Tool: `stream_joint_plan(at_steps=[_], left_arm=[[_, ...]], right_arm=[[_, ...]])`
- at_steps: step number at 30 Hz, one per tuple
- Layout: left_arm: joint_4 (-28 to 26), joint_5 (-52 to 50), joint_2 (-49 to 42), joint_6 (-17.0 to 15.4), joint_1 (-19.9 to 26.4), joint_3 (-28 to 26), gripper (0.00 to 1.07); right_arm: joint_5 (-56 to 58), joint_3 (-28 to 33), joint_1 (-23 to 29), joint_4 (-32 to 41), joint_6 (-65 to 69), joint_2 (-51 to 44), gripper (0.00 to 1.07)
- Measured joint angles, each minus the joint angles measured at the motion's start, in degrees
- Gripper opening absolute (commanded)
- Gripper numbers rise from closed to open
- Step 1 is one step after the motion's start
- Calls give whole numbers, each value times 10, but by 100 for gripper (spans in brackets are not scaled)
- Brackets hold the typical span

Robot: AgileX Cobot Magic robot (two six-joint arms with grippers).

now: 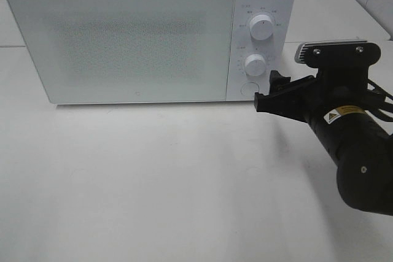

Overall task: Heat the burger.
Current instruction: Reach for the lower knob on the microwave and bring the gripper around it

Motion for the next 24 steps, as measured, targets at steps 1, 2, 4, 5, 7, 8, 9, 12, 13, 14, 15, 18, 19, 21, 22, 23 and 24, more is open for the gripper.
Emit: stream_joint_plan(at_steps=[1,2,4,5,7,8,9,12,13,14,15,18,19,21,22,23,24], left_arm=[[0,0,0,0,0,0,98],[0,0,0,0,0,0,98],[0,0,0,0,0,0,98],[0,0,0,0,0,0,98],[0,0,0,0,0,0,98],[0,0,0,0,0,0,98],[0,0,0,0,0,0,98],[0,0,0,0,0,0,98],[0,0,0,0,0,0,98],[0,0,0,0,0,0,98],[0,0,0,0,0,0,98],[0,0,0,0,0,0,98],[0,0,0,0,0,0,98],[0,0,0,0,0,0,98],[0,0,0,0,0,0,98],[0,0,0,0,0,0,98],[0,0,0,0,0,0,98]], right_arm=[[-1,-6,6,9,-6,5,75],[-1,-6,6,9,-6,5,75],[-1,-26,22,29,-19,23,75],[-1,-26,22,29,-19,23,75],[-1,-43,28,41,-25,37,75],[-1,-50,29,46,-25,41,75],[-1,-66,29,57,-25,50,75],[-1,-88,29,69,-31,60,75],[-1,-88,29,69,-31,60,75],[-1,-104,29,72,-42,65,75],[-1,-110,29,73,-45,69,75],[-1,-139,29,74,-52,85,75],[-1,-139,29,74,-52,85,75],[-2,-146,29,75,-52,91,75],[-2,-159,29,78,-52,102,75],[-2,-167,29,80,-54,109,75],[-2,-167,29,80,-54,109,75]])
